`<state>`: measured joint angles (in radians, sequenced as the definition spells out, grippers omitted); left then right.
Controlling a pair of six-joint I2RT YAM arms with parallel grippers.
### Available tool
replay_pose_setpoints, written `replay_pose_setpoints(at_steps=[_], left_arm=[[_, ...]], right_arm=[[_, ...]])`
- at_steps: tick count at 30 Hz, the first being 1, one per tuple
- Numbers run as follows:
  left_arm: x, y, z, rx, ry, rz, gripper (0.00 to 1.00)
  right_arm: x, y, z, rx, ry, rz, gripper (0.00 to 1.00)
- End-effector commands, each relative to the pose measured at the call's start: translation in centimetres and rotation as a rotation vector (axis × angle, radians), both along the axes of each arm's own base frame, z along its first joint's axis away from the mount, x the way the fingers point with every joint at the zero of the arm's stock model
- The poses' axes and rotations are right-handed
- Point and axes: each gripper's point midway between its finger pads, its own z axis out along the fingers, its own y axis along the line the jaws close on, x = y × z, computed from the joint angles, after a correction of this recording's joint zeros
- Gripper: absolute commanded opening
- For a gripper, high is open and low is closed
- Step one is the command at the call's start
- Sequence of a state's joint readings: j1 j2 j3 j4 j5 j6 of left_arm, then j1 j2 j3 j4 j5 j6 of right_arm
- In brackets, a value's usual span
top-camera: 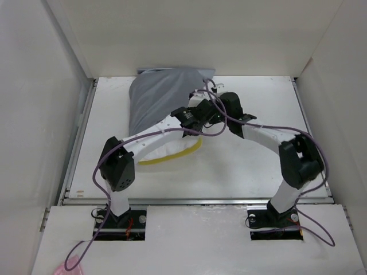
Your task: Put the pillow into the pillowcase
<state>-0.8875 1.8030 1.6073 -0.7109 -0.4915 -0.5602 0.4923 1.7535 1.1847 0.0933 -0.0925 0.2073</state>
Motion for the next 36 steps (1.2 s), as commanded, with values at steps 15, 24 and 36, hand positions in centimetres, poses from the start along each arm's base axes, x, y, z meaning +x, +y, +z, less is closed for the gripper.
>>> replay_pose_setpoints(at_steps=[15, 24, 36], left_arm=[[8.6, 0.9, -1.3, -0.134, -0.101, 0.343, 0.20], [-2.8, -1.4, 0.1, -0.123, -0.009, 0.024, 0.94], [-13.5, -0.4, 4.3, -0.327, 0.064, -0.127, 1.00]], right_arm=[[-19.9, -0.4, 7.1, 0.085, 0.144, 0.313, 0.00], [-16.4, -3.6, 4.8, -0.022, 0.187, 0.140, 0.00], [-15.8, -4.4, 4.6, -0.016, 0.193, 0.164, 0.00]])
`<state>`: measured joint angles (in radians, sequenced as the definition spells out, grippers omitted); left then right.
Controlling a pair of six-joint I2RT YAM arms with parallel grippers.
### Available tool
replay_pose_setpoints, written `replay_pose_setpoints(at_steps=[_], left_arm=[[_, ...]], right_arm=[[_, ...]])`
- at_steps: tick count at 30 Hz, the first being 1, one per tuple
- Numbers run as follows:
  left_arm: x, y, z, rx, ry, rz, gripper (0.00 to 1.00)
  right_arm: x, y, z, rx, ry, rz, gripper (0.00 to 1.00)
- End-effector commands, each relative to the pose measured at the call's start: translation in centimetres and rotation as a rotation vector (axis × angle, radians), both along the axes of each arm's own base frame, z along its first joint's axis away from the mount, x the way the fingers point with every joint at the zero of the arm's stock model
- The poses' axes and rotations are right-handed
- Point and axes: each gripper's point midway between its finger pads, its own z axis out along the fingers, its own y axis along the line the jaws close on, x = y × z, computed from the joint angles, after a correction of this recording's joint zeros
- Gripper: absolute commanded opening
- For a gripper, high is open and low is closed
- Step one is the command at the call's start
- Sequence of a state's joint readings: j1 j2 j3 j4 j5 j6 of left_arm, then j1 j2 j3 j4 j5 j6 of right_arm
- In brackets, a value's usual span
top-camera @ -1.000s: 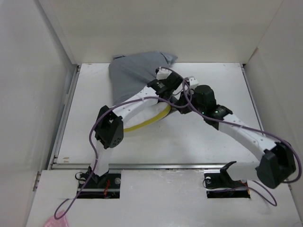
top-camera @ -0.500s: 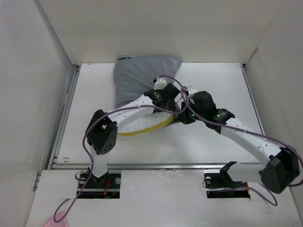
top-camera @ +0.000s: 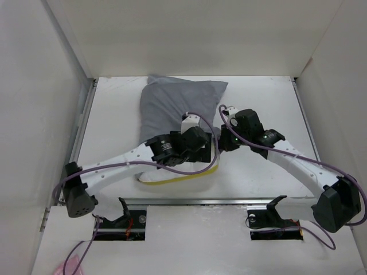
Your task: Put the pillow into the pillowcase
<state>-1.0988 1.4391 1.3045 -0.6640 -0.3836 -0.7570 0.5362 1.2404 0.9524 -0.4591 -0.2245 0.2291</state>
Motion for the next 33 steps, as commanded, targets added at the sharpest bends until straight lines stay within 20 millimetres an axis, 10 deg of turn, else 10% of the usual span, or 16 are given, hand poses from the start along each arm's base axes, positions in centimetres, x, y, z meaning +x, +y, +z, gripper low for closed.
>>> replay_pose_setpoints(at_steps=[1, 9, 18, 22, 23, 24, 27, 33], left_arm=[[-3.0, 0.8, 1.7, -0.079, 0.042, -0.044, 1.00], [-7.8, -0.9, 6.9, -0.379, -0.038, -0.374, 1.00], [-8.2, 3.5, -7.7, 0.045, 0.232, -0.179, 0.99], [-4.5, 3.8, -9.0, 0.180, 0.125, -0.029, 0.76], [-3.9, 3.9, -10.4, 0.250, 0.125, 0.002, 0.54], [-2.2, 4.0, -9.3, 0.276, 0.098, 0.068, 0.03], [2.7, 5.2, -7.7, 0.363, -0.040, 0.360, 0.00], [10.7, 3.2, 2.0, 0.220, -0.279, 0.643, 0.00]], right_arm=[[1.2, 0.4, 3.6, 0.054, -0.100, 0.021, 0.00], [0.7, 0.3, 3.5, 0.068, -0.111, 0.029, 0.00], [0.7, 0.5, 4.6, 0.087, -0.123, 0.028, 0.00], [0.4, 0.6, 5.3, 0.103, -0.136, 0.038, 0.00], [0.2, 0.4, 5.9, 0.113, -0.154, 0.038, 0.00], [0.2, 0.4, 6.2, 0.117, -0.163, 0.038, 0.00], [-0.8, -0.3, 6.5, 0.102, -0.160, 0.036, 0.00], [-5.3, -0.9, 7.0, 0.104, -0.105, 0.114, 0.00]])
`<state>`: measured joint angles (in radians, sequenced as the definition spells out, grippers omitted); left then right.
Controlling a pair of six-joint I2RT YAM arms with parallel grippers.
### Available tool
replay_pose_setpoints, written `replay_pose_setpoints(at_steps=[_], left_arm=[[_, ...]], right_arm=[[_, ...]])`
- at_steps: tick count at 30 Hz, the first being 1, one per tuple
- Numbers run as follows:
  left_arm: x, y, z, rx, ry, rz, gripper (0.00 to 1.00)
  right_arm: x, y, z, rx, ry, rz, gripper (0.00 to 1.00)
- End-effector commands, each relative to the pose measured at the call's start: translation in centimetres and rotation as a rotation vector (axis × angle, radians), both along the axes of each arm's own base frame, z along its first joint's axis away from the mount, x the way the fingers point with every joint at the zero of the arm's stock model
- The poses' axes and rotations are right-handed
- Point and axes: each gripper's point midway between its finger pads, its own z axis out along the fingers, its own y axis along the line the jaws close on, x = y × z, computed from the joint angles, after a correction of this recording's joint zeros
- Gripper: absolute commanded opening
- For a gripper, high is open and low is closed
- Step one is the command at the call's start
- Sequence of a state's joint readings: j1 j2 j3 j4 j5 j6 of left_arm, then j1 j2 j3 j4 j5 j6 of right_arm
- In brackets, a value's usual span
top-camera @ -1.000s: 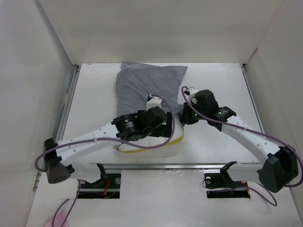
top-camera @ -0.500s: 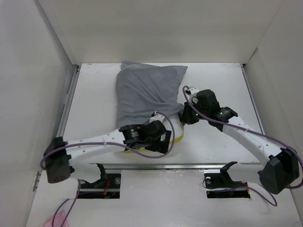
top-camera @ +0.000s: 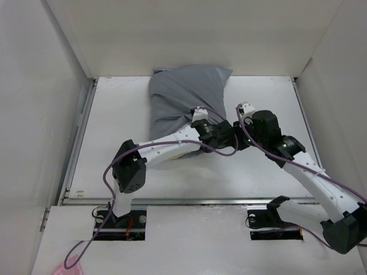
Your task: Put the pillow into the pillowcase
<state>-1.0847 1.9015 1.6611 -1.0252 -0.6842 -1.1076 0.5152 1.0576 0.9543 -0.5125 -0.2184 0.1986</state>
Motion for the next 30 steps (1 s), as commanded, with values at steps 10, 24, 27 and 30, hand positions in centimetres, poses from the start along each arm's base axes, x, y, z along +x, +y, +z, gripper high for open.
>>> replay_pose_setpoints(at_steps=[10, 24, 27, 30], left_arm=[[8.8, 1.1, 4.0, -0.040, -0.250, 0.207, 0.04], [-3.2, 0.6, 2.0, -0.186, -0.004, -0.113, 1.00], [-6.2, 1.3, 2.9, -0.304, 0.050, -0.220, 1.00], [-7.7, 3.6, 4.0, -0.406, 0.027, -0.183, 1.00]], right_arm=[[-8.7, -1.5, 8.2, 0.103, -0.060, 0.135, 0.00], [-6.2, -3.0, 0.3, -0.103, 0.093, 0.018, 0.56], [-6.2, -3.5, 1.5, -0.107, 0.042, 0.015, 0.71], [-6.3, -3.2, 2.7, -0.087, 0.009, 0.043, 0.76]])
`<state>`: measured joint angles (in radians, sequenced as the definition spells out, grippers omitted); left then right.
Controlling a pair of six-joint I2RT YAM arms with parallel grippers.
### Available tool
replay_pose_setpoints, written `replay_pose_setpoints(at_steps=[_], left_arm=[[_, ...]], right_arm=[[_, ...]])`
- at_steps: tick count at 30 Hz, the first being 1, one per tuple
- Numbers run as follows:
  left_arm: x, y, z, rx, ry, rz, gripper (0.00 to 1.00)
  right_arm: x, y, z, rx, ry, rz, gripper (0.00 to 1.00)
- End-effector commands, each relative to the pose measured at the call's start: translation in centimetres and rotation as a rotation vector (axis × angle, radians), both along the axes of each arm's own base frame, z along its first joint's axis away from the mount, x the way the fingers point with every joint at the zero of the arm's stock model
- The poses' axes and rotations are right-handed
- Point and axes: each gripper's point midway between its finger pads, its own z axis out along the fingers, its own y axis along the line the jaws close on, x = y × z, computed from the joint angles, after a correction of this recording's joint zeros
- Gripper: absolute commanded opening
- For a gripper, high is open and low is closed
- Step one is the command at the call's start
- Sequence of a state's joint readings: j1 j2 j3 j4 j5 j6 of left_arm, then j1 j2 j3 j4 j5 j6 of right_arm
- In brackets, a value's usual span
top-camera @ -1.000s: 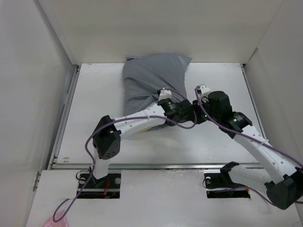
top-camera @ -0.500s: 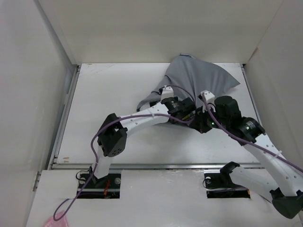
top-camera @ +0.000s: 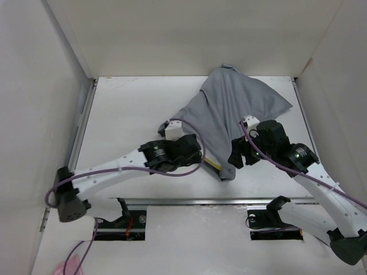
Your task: Put the pillow into the pillowcase
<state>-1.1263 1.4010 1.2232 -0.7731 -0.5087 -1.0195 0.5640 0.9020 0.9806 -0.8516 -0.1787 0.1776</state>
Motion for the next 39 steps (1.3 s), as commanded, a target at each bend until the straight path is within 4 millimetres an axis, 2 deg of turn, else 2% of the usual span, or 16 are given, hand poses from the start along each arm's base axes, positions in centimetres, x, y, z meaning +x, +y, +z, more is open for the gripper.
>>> replay_pose_setpoints(at_steps=[1, 2, 3, 5, 7, 9, 11, 14, 18, 22, 25, 28, 33, 36, 37, 39], left_arm=[[-1.4, 1.8, 1.0, -0.117, 0.012, 0.023, 1.00], [-0.8, 3.5, 2.2, -0.168, -0.015, 0.084, 1.00], [-0.6, 4.9, 1.5, -0.166, -0.019, 0.130, 1.00], [0.9, 7.9, 2.6, -0.235, -0.066, 0.264, 1.00], [2.5, 9.1, 2.7, -0.277, -0.118, 0.311, 1.00], [5.0, 10.5, 3.5, -0.319, -0.173, 0.325, 1.00], [6.3, 11.3, 3.1, -0.329, -0.170, 0.316, 1.00], [9.7, 13.8, 1.0, -0.275, -0.143, 0.335, 1.00], [12.9, 14.2, -0.8, -0.246, -0.117, 0.282, 1.00], [15.4, 14.6, -1.2, -0.252, -0.156, 0.237, 1.00], [15.7, 15.2, -1.8, -0.233, -0.149, 0.230, 1.00], [16.1, 15.6, -2.3, -0.226, -0.151, 0.236, 1.00], [16.1, 16.0, -3.8, -0.242, -0.121, 0.227, 1.00], [15.7, 15.7, -5.5, -0.252, -0.089, 0.192, 0.98], [15.9, 15.5, -5.8, -0.253, -0.085, 0.177, 0.98], [15.8, 14.7, -6.4, -0.274, -0.085, 0.126, 0.96]], right_arm=[[0.5, 0.5, 3.2, 0.027, -0.109, 0.051, 0.76], [0.4, 1.2, 3.6, 0.049, -0.125, 0.091, 0.76], [0.0, 2.6, 4.1, 0.075, -0.135, 0.147, 0.76], [0.9, 4.9, 4.5, 0.085, -0.160, 0.190, 0.76], [1.0, 7.8, 5.5, 0.084, -0.207, 0.247, 0.76], [1.7, 10.3, 4.1, 0.011, -0.216, 0.295, 0.76], [2.6, 13.5, 3.6, -0.048, -0.263, 0.322, 0.76], [4.5, 16.5, 3.8, -0.078, -0.340, 0.341, 0.75], [7.5, 19.5, 0.7, -0.162, -0.382, 0.365, 0.72], [10.7, 20.8, -1.0, -0.251, -0.460, 0.328, 0.72], [12.5, 21.1, -3.3, -0.334, -0.451, 0.281, 0.72], [14.7, 20.3, -4.0, -0.422, -0.482, 0.172, 0.72], [15.4, 20.2, -8.8, -0.517, -0.436, 0.155, 0.72], [15.7, 19.5, -10.2, -0.553, -0.428, 0.111, 0.51], [16.0, 19.4, -9.9, -0.547, -0.435, 0.083, 0.11], [16.3, 19.0, -9.3, -0.559, -0.453, 0.054, 0.01]])
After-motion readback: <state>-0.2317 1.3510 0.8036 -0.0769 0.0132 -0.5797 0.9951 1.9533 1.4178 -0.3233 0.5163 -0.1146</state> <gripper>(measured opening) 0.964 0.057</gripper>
